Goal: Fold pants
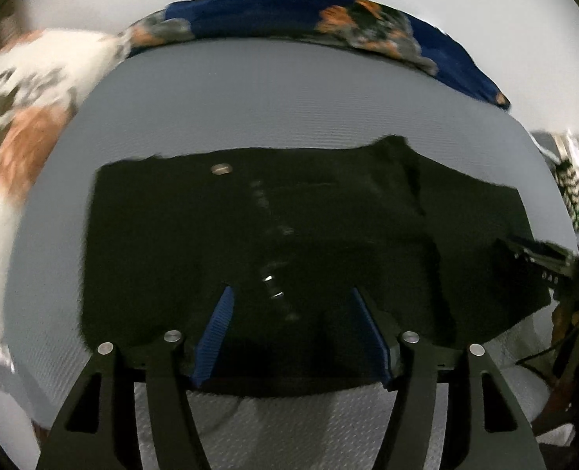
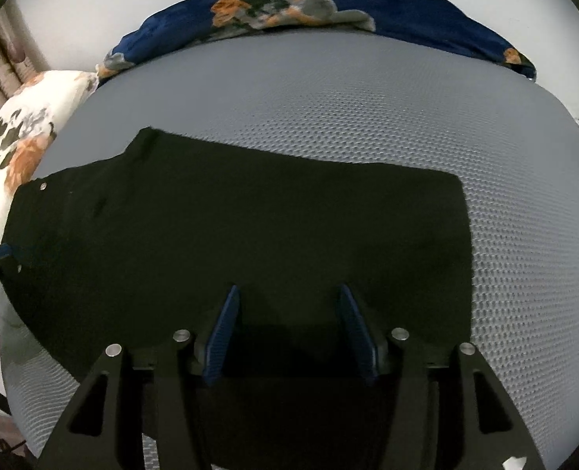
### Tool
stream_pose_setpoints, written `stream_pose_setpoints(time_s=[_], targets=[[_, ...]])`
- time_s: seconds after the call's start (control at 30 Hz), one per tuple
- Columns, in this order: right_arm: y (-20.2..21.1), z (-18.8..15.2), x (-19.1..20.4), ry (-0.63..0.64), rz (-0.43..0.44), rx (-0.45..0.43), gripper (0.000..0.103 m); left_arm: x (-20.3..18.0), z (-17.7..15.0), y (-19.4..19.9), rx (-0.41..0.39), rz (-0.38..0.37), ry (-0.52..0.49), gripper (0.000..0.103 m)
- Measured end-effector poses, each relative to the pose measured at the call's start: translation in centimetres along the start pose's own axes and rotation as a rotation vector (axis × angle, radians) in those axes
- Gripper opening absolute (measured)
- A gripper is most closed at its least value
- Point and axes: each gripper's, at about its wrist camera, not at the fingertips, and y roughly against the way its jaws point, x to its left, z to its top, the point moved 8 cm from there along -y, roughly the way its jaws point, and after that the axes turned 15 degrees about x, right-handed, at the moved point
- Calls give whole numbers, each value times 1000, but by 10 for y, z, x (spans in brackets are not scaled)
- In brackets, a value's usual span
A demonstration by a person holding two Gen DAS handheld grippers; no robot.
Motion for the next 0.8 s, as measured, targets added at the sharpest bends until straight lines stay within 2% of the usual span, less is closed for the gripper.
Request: stream_pose_setpoints(time_s=[0.3, 0.5, 0.6, 0.8], targets=[[-3, -7, 27, 42, 6, 17, 55, 62, -26, 15, -8, -55, 185, 65], [-5, -11, 47, 74, 19, 30, 56, 97, -38, 15, 29, -112, 301, 65], [-7, -13, 61, 106, 12, 36, 57, 109, -43, 13, 53, -125, 318, 65], [-9, -13, 80, 135, 33, 48, 58, 120, -46, 12, 81, -126, 284, 65]])
